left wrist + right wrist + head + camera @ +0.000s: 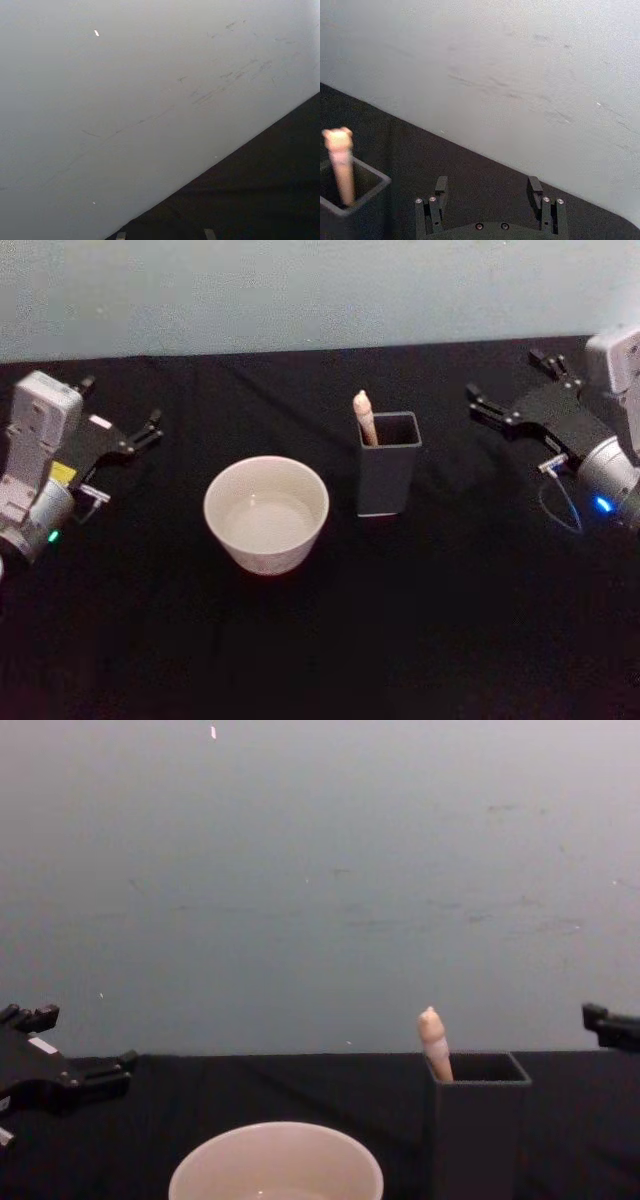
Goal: Pick up the stirring spoon with one hand, stir inside the cup, then place it back in its original position.
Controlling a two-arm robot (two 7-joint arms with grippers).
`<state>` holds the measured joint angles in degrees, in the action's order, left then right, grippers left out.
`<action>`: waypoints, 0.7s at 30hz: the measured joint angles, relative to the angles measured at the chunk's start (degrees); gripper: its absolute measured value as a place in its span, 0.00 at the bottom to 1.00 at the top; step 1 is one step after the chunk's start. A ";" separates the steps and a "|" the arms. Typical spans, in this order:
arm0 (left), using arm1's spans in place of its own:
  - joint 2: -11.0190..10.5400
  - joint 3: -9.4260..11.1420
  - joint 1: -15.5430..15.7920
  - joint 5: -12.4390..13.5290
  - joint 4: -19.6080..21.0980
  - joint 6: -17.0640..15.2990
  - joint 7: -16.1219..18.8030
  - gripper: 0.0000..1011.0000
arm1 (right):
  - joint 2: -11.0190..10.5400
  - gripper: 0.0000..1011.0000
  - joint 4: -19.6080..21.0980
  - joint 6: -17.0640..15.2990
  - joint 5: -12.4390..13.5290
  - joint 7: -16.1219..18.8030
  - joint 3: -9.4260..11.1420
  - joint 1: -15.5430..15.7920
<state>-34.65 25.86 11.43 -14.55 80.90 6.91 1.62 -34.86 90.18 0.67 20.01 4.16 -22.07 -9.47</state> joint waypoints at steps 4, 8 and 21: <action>0.00 0.00 0.00 0.00 0.00 0.00 0.00 0.99 | -0.23 0.99 3.50 -3.38 2.28 2.49 0.74 0.34; 0.00 0.00 0.00 0.00 0.00 0.00 0.00 0.99 | -0.49 0.99 5.65 -6.22 3.85 4.68 0.90 0.34; 0.00 0.00 0.00 0.00 0.00 0.00 0.00 0.99 | -0.04 0.99 9.40 -17.64 7.02 13.33 -1.52 -1.63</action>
<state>-34.64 25.86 11.43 -14.55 80.90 6.91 1.62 -34.89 99.58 -16.97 27.03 17.49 -23.59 -11.10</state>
